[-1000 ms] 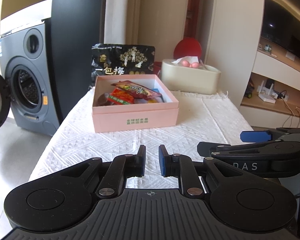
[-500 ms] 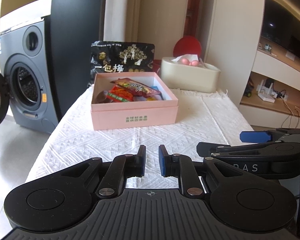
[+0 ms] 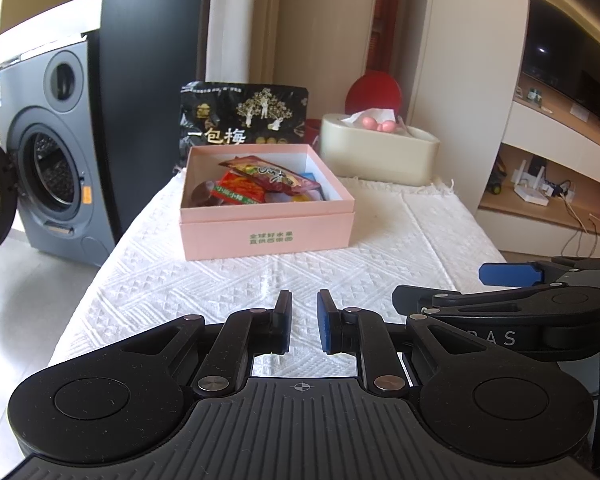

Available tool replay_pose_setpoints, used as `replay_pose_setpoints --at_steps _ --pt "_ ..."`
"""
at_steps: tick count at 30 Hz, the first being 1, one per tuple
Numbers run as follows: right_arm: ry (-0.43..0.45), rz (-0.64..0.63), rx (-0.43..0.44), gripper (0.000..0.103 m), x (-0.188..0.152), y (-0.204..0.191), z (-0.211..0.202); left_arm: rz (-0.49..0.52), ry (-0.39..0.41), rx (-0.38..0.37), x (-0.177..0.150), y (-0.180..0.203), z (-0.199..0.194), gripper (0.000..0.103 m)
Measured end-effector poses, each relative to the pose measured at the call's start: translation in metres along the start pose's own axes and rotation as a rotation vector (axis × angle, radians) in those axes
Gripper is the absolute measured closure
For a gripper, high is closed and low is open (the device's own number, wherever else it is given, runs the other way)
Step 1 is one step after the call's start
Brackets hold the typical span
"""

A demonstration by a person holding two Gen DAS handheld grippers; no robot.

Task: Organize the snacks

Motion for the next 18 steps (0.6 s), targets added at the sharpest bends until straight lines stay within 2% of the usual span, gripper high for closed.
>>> replay_pose_setpoints --at_steps 11,18 --pt "-0.001 0.001 0.0 0.011 0.0009 0.0019 -0.0011 0.022 0.016 0.001 -0.0002 0.0031 0.002 0.085" --pt "-0.009 0.007 0.001 0.011 0.0011 0.0033 0.0012 0.009 0.011 0.029 -0.0035 -0.0038 0.0067 0.085"
Point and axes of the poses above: each gripper's, at about its wrist camera, not at the fingertips, and z roughly the way its jaws point, y to its right, x to its top, the point moved 3 cm from there along z, roughly the way its jaws point
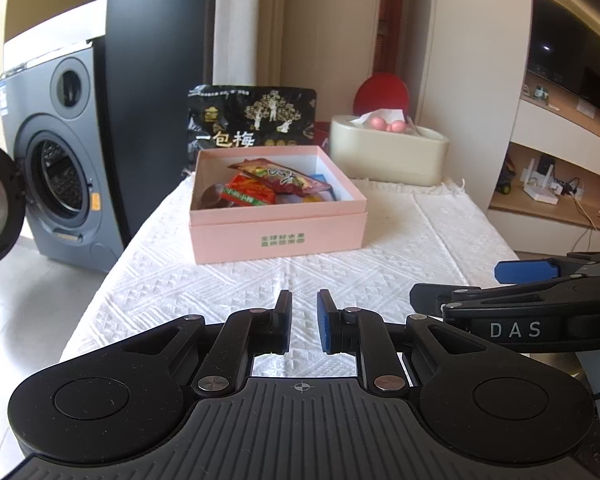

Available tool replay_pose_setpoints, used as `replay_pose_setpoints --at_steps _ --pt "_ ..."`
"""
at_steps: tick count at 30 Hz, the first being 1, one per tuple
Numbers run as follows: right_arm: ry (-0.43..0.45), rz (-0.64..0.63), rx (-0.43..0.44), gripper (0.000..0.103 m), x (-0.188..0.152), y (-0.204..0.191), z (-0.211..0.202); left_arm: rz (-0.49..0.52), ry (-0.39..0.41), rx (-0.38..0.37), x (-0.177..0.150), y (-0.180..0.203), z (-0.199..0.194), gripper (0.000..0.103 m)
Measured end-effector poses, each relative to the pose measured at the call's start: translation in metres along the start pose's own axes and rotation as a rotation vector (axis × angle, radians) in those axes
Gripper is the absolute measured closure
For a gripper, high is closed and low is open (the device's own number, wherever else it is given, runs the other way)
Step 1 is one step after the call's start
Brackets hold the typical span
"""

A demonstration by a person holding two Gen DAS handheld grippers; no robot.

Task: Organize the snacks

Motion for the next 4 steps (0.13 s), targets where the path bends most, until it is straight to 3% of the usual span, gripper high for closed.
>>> replay_pose_setpoints --at_steps 4 --pt "-0.016 -0.007 -0.009 0.011 -0.0009 -0.0012 0.0056 -0.042 -0.021 0.015 -0.0032 -0.0079 0.0062 0.085"
Point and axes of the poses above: each gripper's, at about its wrist camera, not at the fingertips, and z roughly the way its jaws point, y to its right, x to its top, the point moved 3 cm from there along z, roughly the way its jaws point
